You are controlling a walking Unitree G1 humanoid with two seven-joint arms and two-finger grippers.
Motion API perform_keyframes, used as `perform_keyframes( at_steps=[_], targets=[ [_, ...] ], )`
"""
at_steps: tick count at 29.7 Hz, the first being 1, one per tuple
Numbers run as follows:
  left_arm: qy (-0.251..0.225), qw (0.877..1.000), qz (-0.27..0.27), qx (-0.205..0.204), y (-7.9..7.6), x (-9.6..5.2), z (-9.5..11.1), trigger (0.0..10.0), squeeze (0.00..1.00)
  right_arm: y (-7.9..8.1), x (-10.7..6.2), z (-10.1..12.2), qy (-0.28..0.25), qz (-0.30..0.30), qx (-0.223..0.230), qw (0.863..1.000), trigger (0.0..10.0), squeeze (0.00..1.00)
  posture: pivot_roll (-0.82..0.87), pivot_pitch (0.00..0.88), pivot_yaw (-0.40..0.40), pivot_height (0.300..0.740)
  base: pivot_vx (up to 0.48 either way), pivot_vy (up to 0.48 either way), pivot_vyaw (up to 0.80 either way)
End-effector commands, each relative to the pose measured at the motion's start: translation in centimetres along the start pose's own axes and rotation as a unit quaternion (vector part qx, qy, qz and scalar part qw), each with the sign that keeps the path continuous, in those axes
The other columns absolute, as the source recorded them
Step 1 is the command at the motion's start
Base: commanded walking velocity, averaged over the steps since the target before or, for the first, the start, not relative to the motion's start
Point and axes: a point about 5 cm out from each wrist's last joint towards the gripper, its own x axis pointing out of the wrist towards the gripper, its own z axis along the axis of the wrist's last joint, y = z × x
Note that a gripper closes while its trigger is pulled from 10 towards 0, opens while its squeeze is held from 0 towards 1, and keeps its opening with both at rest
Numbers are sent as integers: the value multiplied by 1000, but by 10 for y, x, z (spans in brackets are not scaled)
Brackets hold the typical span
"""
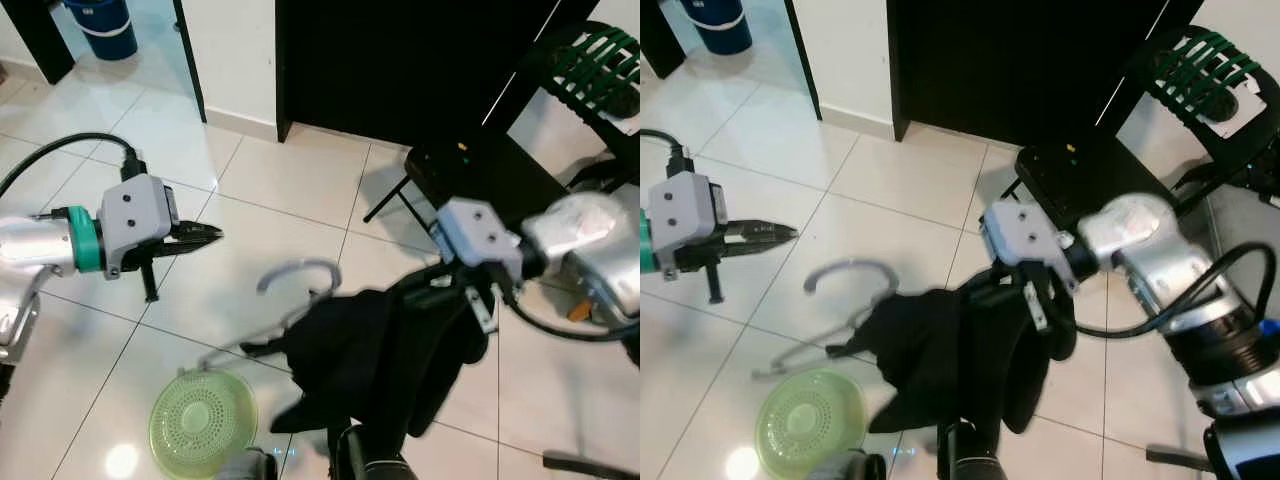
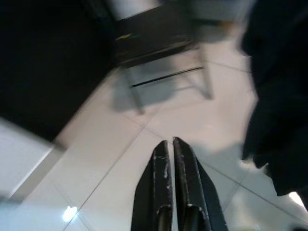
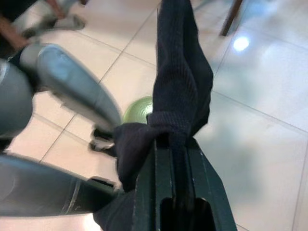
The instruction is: Hang hanger
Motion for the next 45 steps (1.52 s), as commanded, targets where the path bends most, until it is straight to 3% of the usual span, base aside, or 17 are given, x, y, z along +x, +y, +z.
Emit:
perform_keyframes(
  at_steps=[1, 4, 5, 6, 7, 9, 10, 12, 14, 15, 20, 21, 22, 23, 29, 37, 45],
  targets=[
    [30, 995, 84, -44, 5, -8, -19, 10000, 0, -8, -8, 11, -22, -32, -11, 999, 10000, 0, -39, 130, 20, 740, 0, 0, 0],
    [33, 979, 171, -103, 8, -21, -30, 10000, 90, -19, -11, 18, -51, -72, -8, 996, 10000, 0, -37, 131, 18, 740, 0, 0, 0],
    [35, 969, 209, -129, 8, -28, -35, 10000, 588, -23, -13, 19, -61, -91, -5, 994, 10000, 0, -32, 131, 13, 740, 0, 0, 0],
    [35, 969, 209, -129, 8, -28, -35, 10000, 588, -23, -13, 19, -61, -91, -5, 994, 10000, 0, -32, 131, 13, 740, 0, 0, 0],
    [36, 955, 247, -160, 7, -35, -41, 10000, 1000, -26, -13, 20, -69, -105, -1, 992, 10000, 0, -30, 131, 11, 740, 0, 0, 0],
    [39, 919, 305, -246, -7, -46, -56, 10000, 1000, -31, -12, 20, -86, -126, 5, 988, 10000, 0, -28, 131, 2, 740, 0, 0, 0],
    [39, 919, 305, -246, -7, -46, -56, 10000, 1000, -31, -12, 20, -86, -126, 5, 988, 10000, 0, -28, 131, 2, 740, 0, 0, 0],
    [59, 907, 298, -292, -38, -39, -62, 10000, 1000, -33, -7, 20, -106, -137, 12, 985, 10000, 0, -29, 127, -8, 740, 0, 0, 0],
    [68, 909, 285, -297, -51, -33, -63, 10000, 1000, -34, -4, 19, -113, -141, 16, 983, 10000, 0, -29, 127, -8, 740, 0, 0, 0],
    [64, 937, 209, -272, -83, -15, -55, 10000, 1000, -37, 6, 18, -147, -163, 30, 975, 10000, 0, -33, 122, -10, 740, 0, 0, 0],
    [58, 957, 150, -241, -96, -11, -51, 10000, 1000, -39, 17, 15, -172, -177, 45, 968, 10000, 0, -30, 118, -3, 740, 0, 0, 0],
    [63, 959, 134, -243, -97, -15, -53, 10000, 435, -39, 20, 13, -174, -181, 49, 967, 10000, 0, -25, 114, 0, 740, 0, 0, 0],
    [63, 959, 134, -243, -97, -15, -53, 10000, 435, -39, 20, 13, -174, -181, 49, 967, 10000, 0, -25, 114, 0, 740, 0, 0, 0],
    [67, 965, 100, -232, -97, -22, -52, 10000, 0, -40, 24, 12, -178, -186, 54, 965, 10000, 0, -23, 112, -2, 740, 0, 0, 0],
    [90, 980, 49, -169, -98, -29, -53, 10000, 0, -47, 34, 17, -218, -202, 65, 953, 10000, 0, -14, 112, -4, 740, 0, 0, 0],
    [3, 967, -43, -252, -115, -10, -24, 10000, 0, -50, 38, 30, -242, -194, 58, 949, 10000, 0, -21, 114, -10, 740, 0, 0, 0],
    [-30, 969, -14, -243, -85, 7, -22, 10000, 0, -46, 40, 43, -256, -173, 40, 950, 10000, 0, -32, 115, -6, 740, 0, 0, 0]
  ],
)
